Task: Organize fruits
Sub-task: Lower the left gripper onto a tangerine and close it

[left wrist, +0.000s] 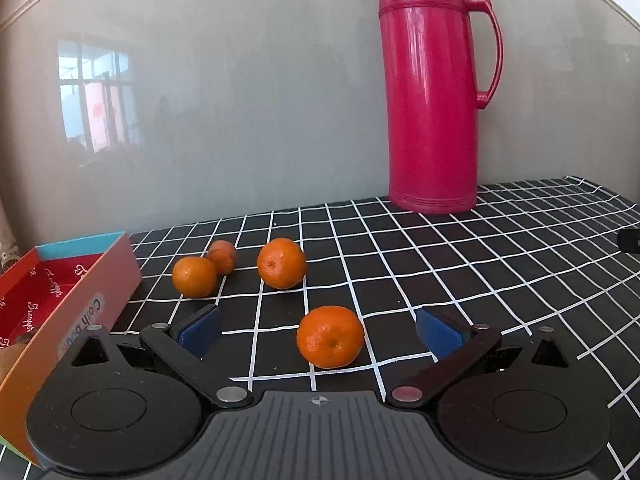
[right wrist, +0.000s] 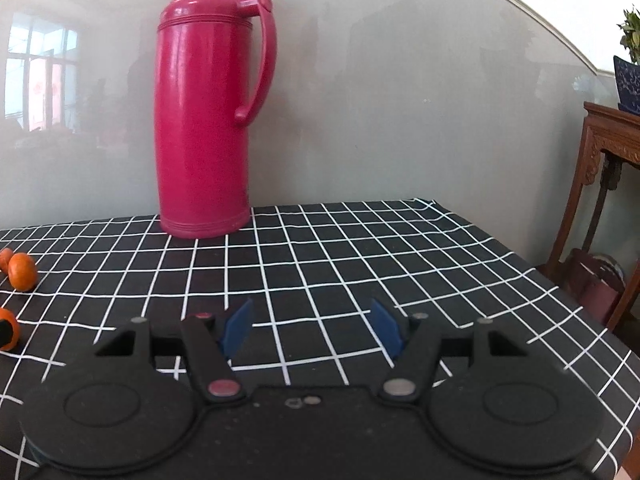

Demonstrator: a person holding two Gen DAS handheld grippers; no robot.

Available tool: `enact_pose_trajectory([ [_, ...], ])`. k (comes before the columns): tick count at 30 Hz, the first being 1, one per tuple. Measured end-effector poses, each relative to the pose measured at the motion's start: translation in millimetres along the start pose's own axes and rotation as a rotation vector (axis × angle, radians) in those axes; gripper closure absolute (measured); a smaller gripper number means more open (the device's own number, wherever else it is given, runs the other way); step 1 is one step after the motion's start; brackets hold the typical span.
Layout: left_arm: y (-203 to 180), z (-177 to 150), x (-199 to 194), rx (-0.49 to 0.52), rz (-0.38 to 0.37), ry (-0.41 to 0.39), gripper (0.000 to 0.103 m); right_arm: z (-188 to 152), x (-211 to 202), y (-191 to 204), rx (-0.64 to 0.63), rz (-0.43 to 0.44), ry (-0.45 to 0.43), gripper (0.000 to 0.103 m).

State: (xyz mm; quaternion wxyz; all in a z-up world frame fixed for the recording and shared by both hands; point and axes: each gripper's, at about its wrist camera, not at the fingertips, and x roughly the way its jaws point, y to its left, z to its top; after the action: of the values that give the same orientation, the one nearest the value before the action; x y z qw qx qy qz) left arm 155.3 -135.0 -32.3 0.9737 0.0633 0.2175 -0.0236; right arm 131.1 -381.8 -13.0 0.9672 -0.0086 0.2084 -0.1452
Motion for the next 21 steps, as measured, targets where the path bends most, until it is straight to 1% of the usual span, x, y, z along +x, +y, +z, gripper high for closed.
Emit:
enact_pose_trajectory([
  [2,-1.6,0.8,3.5,-0.002,0.001,0.014,0.0,-0.2,0.4,-0.3,-0.002,0.0,0.0,0.039],
  [3,-2.1,1.3,5.7,-0.006,0.001,0.021,0.004,-0.7,0.4,-0.6,-0.002,0.0,0.0,0.039],
  [4,-3.1,1.8,8.8,-0.003,-0.001,0.04,0.018,-0.2,1.5,-0.2,-0.002,0.0,0.001,0.039],
  [5,-3.0,2.3,12.6,-0.003,-0.008,0.058,0.025,-0.7,1.5,-0.7,-0.003,-0.002,0.002,0.039],
  [6,-2.3,2.3,15.8,-0.011,-0.02,0.077,0.029,-0.9,1.3,-1.3,-0.004,-0.005,0.002,0.038],
  [7,-1.1,2.3,18.9,-0.02,-0.023,0.096,0.03,-1.2,2.3,-2.4,-0.004,-0.006,0.004,0.038],
  [9,0.4,1.9,20.0,-0.034,-0.015,0.095,0.03,-1.3,3.5,-4.0,-0.004,-0.01,0.008,0.038],
  [13,-2.5,0.3,23.0,-0.024,-0.017,0.11,0.031,-2.4,4.5,-6.8,-0.002,-0.015,0.01,0.038],
  [14,-3.5,0.6,23.7,-0.022,-0.018,0.112,0.033,-2.6,4.7,-6.7,-0.002,-0.017,0.011,0.038],
  [16,-4.5,0.2,25.9,-0.023,-0.023,0.126,0.049,-2.7,4.7,-5.9,-0.003,-0.017,0.011,0.038],
  [17,-4.6,0.0,26.8,-0.025,-0.027,0.131,0.051,-2.9,4.6,-5.6,-0.004,-0.019,0.011,0.038],
  [19,-4.1,-0.1,27.4,-0.03,-0.027,0.135,0.062,-2.7,5.3,-4.6,-0.009,-0.03,0.017,0.038],
  [21,-4.8,0.0,26.7,-0.028,-0.031,0.13,0.062,-3.0,8.7,-5.0,-0.004,-0.045,0.029,0.038],
])
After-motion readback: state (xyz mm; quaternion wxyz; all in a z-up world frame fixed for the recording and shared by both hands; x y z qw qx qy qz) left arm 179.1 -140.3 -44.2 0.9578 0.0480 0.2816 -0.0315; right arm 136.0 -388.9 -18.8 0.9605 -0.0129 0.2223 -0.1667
